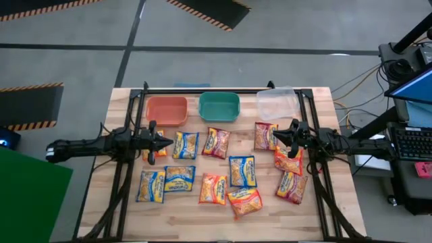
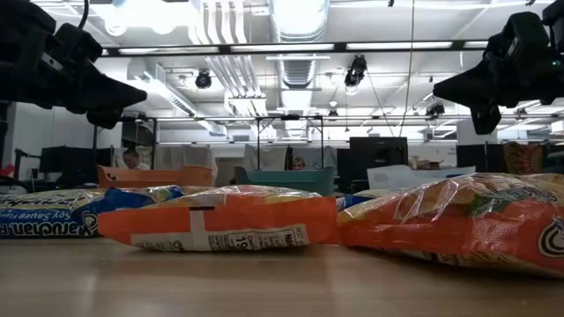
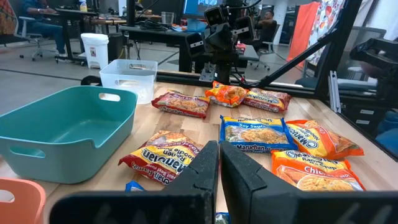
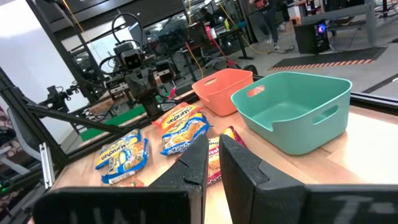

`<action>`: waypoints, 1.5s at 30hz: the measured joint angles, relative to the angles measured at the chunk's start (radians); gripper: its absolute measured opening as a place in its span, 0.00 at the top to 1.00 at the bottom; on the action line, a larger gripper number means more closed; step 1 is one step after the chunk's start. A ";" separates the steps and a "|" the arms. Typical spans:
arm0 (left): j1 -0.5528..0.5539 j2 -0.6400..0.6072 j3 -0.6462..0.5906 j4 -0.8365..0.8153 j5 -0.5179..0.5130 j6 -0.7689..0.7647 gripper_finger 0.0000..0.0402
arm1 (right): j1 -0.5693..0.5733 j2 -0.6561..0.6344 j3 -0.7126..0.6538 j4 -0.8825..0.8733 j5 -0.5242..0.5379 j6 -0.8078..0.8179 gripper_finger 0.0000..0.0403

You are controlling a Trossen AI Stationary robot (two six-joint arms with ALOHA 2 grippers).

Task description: Sort Maruchan noodles

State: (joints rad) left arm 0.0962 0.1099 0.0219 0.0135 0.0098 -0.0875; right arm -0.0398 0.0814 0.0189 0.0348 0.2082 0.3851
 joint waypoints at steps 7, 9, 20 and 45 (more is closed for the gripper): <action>0.000 0.000 0.000 0.000 0.000 0.000 1.00 | 0.000 0.000 0.000 0.000 0.000 0.000 0.93; 0.000 0.000 0.000 0.000 0.000 0.000 1.00 | 0.000 0.000 0.000 0.000 0.000 0.000 0.93; 0.000 0.000 0.000 -0.001 0.000 0.008 1.00 | 0.000 0.000 0.000 0.000 0.000 0.000 0.93; -0.020 0.309 0.062 0.880 0.085 -0.259 1.00 | -0.002 0.212 0.000 0.396 0.023 0.147 0.93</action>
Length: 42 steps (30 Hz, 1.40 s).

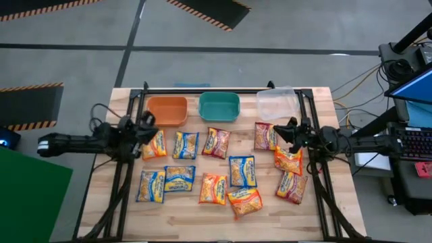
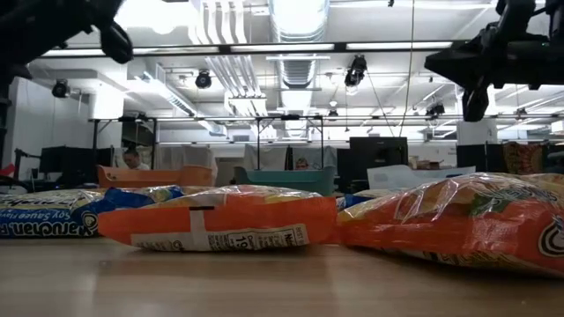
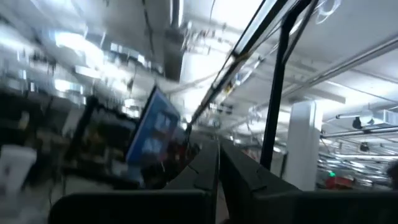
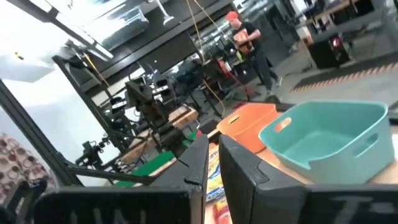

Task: Sort Maruchan noodles
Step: Put the red noodle pack into the green bin

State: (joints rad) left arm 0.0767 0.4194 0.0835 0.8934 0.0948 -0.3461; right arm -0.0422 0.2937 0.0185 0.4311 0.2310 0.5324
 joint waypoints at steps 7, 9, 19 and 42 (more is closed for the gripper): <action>-0.083 0.328 0.116 0.061 -0.005 -0.084 1.00 | -0.008 0.160 0.018 0.044 0.009 -0.008 0.93; -0.119 0.433 0.132 0.161 -0.015 -0.084 1.00 | -0.017 0.200 0.030 -0.002 0.008 0.011 0.93; -0.218 0.795 0.157 0.528 0.009 -0.120 1.00 | -0.035 0.336 0.111 -0.150 0.002 0.029 0.93; -0.197 0.917 0.262 0.513 0.110 -0.066 1.00 | -0.035 0.679 0.471 -0.488 -0.040 -0.130 0.93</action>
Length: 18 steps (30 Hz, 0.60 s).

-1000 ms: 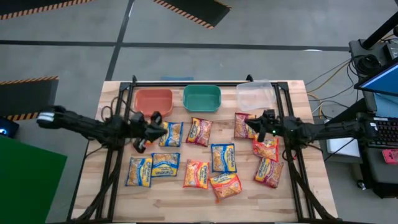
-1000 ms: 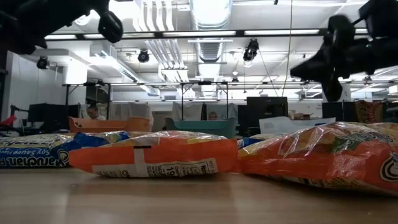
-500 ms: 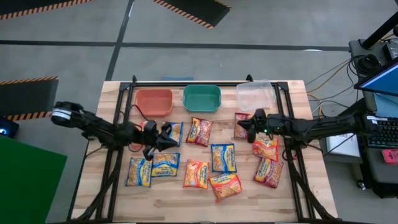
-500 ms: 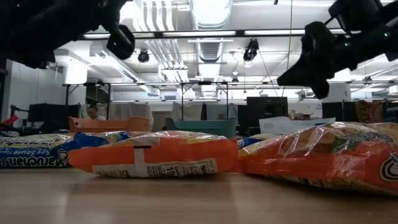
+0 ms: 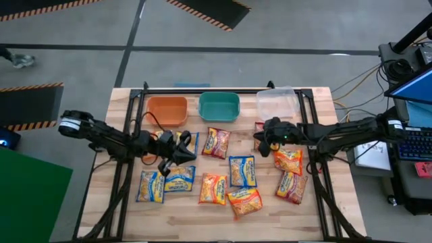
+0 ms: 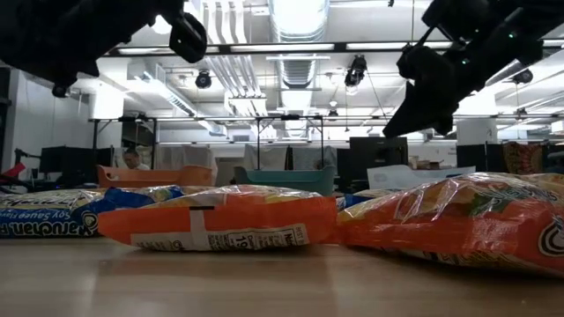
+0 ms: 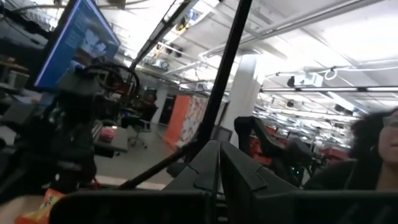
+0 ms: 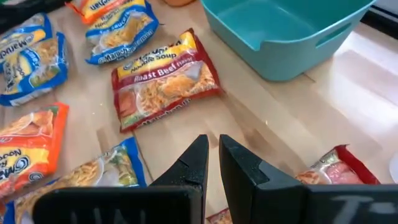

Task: Sort Maruchan noodles
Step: Put the red noodle pack into the green bin

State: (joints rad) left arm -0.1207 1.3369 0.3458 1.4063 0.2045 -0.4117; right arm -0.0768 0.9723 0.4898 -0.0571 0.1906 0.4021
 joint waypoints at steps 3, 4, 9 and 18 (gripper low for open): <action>0.000 0.002 0.019 -0.001 -0.001 -0.013 1.00 | 0.000 0.024 0.017 -0.021 -0.071 0.042 0.93; 0.000 0.003 0.030 -0.001 -0.001 -0.017 1.00 | 0.000 0.028 0.022 -0.028 -0.100 0.060 0.93; -0.023 0.034 0.114 -0.002 0.000 -0.018 1.00 | 0.040 0.034 0.028 -0.044 -0.250 0.152 0.93; 0.034 0.068 0.267 -0.368 0.072 -0.032 1.00 | 0.141 0.032 0.036 -0.030 -0.262 0.276 0.93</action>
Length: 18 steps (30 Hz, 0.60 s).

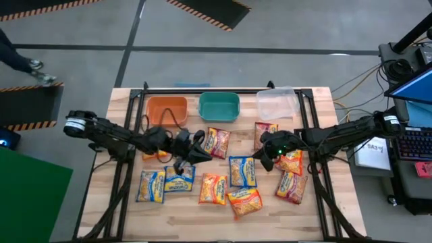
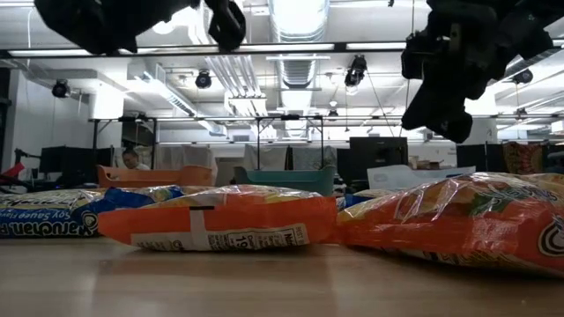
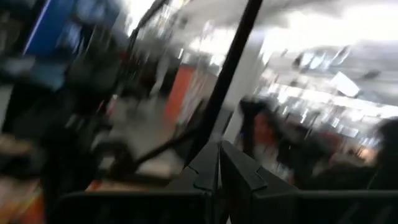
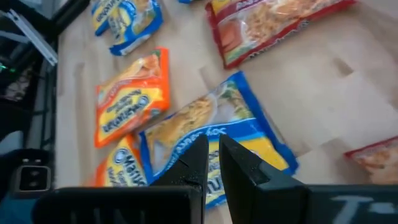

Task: Sort Maruchan noodles
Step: Put the red noodle pack into the green bin

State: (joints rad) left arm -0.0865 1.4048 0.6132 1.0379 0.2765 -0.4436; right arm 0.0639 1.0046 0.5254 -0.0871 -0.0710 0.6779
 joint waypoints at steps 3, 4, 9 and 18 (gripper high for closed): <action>0.033 -0.024 0.011 -0.189 0.004 0.026 1.00 | 0.000 0.000 0.015 0.012 0.030 0.004 0.93; 0.043 -0.032 0.013 -0.255 0.004 0.041 1.00 | -0.001 0.000 0.020 0.018 0.053 0.004 0.93; 0.070 -0.047 0.013 -0.573 -0.070 0.138 1.00 | -0.001 0.007 0.055 0.022 0.233 0.023 0.93; 0.072 -0.027 0.013 -0.707 -0.157 0.374 1.00 | -0.013 0.082 0.105 0.067 0.317 0.137 0.78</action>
State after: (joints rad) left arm -0.0142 1.3777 0.6258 0.3305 0.1194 -0.0700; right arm 0.0505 1.0861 0.6304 -0.0199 0.2460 0.8147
